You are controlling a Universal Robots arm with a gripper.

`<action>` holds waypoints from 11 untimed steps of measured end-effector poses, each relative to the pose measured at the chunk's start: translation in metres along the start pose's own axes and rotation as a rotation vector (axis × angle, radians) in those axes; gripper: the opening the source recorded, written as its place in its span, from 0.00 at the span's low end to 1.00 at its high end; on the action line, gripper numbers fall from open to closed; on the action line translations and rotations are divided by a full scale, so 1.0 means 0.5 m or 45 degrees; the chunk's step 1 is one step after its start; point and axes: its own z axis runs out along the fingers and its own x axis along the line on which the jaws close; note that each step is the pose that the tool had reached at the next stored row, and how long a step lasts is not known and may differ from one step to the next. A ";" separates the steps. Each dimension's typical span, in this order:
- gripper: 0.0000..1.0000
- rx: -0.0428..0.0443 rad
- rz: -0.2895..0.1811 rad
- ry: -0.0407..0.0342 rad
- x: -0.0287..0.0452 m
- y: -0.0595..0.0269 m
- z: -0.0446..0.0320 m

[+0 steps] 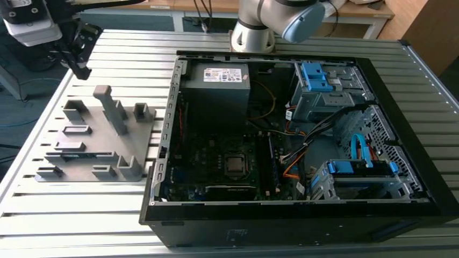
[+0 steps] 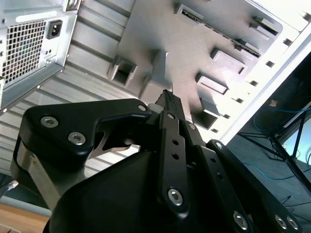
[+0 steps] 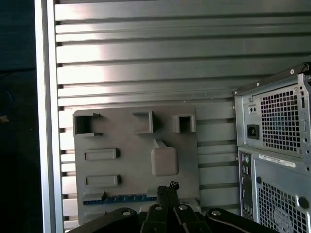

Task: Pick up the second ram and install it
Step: 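Reach for the second ram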

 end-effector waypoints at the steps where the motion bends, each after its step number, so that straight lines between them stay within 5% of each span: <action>1: 0.10 0.000 0.000 0.0000 0.004 -0.001 0.000; 11: 0.10 0.000 0.000 -0.0001 0.054 -0.006 0.007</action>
